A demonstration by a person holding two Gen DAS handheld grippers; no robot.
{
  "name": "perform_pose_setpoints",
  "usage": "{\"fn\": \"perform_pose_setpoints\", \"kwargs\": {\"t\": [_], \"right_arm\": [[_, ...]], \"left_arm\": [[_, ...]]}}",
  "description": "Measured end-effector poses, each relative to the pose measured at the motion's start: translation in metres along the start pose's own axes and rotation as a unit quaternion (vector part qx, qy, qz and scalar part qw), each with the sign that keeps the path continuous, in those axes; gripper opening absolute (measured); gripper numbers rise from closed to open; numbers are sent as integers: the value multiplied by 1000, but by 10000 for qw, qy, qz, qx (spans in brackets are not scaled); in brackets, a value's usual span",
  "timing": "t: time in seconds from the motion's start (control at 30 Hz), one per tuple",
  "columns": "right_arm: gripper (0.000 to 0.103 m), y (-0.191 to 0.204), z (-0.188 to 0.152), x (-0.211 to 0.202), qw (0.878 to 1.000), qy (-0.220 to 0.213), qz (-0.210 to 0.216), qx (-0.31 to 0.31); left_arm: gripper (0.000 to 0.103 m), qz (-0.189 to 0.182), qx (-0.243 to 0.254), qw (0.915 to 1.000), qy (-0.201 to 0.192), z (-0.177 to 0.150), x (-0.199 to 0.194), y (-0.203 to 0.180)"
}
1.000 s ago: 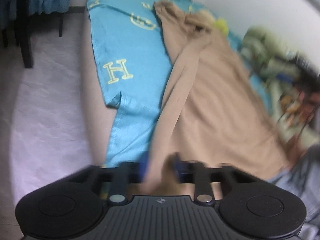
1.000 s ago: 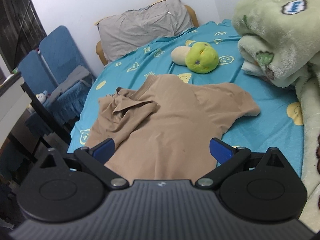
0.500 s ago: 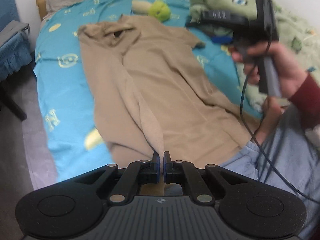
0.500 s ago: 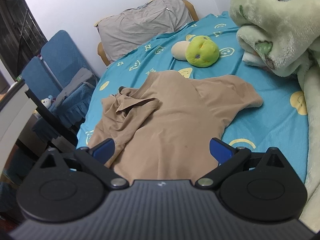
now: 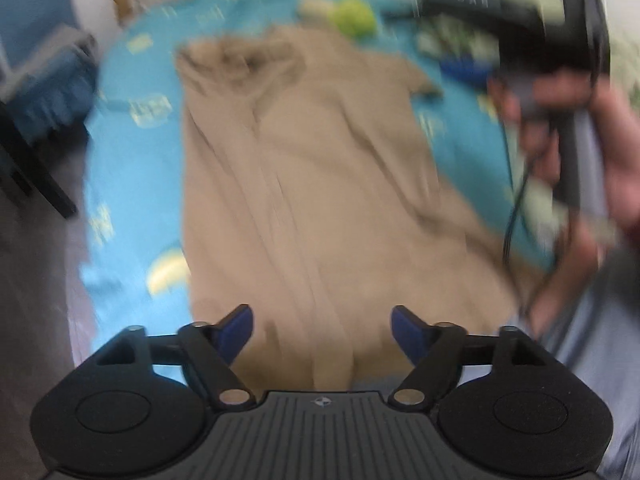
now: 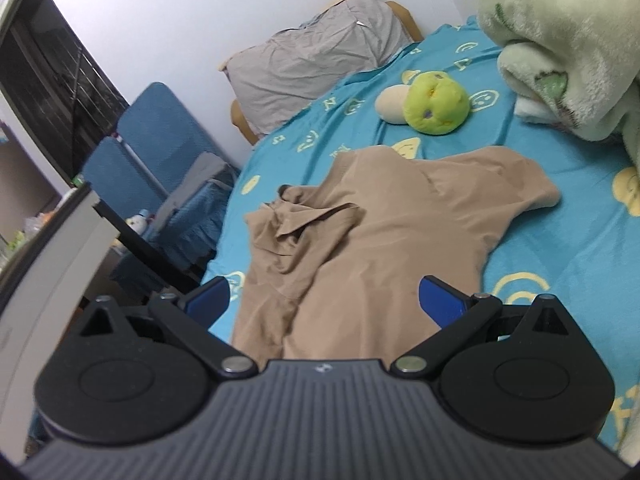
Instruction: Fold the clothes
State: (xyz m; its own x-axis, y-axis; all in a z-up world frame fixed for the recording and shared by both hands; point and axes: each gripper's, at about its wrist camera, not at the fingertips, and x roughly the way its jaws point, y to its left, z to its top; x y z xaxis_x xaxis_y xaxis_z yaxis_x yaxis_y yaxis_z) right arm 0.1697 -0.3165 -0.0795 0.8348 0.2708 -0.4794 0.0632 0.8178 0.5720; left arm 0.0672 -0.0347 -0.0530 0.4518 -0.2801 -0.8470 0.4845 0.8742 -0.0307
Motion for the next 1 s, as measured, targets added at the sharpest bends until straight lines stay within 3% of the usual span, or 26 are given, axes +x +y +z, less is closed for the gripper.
{"fn": "perform_pose_setpoints", "kwargs": {"t": [0.13, 0.33, 0.47, 0.6, 0.7, 0.87, 0.9, 1.0], "right_arm": [[102, 2, 0, -2, 9997, -111, 208, 14], [101, 3, 1, -7, 9989, -365, 285, -99], [101, 7, 0, -1, 9980, -449, 341, -281], [101, 19, 1, 22, 9963, -517, 400, -560], [100, 30, 15, 63, 9950, -467, 365, -809], [100, 44, 39, 140, 9922, -323, 202, -1191], [98, 47, 41, 156, 9902, -268, 165, -1357], [77, 60, 39, 202, 9815, 12, -28, -1916]], "left_arm": [[87, 155, -217, 9934, -1115, 36, -13, -3], [87, 512, -668, 9763, -1992, 80, 24, 0], [87, 564, -1201, 9681, -2124, 72, 57, 16], [87, 911, -1172, 9658, -2126, 56, 69, 30], [87, 881, -1229, 9653, -2127, 55, 73, 44], [87, 1102, -1353, 9578, -2286, 57, 82, 71], [87, 1117, -1387, 9566, -2308, 57, 84, 77], [87, 974, -1708, 9538, -2273, 55, 97, 96]]}}
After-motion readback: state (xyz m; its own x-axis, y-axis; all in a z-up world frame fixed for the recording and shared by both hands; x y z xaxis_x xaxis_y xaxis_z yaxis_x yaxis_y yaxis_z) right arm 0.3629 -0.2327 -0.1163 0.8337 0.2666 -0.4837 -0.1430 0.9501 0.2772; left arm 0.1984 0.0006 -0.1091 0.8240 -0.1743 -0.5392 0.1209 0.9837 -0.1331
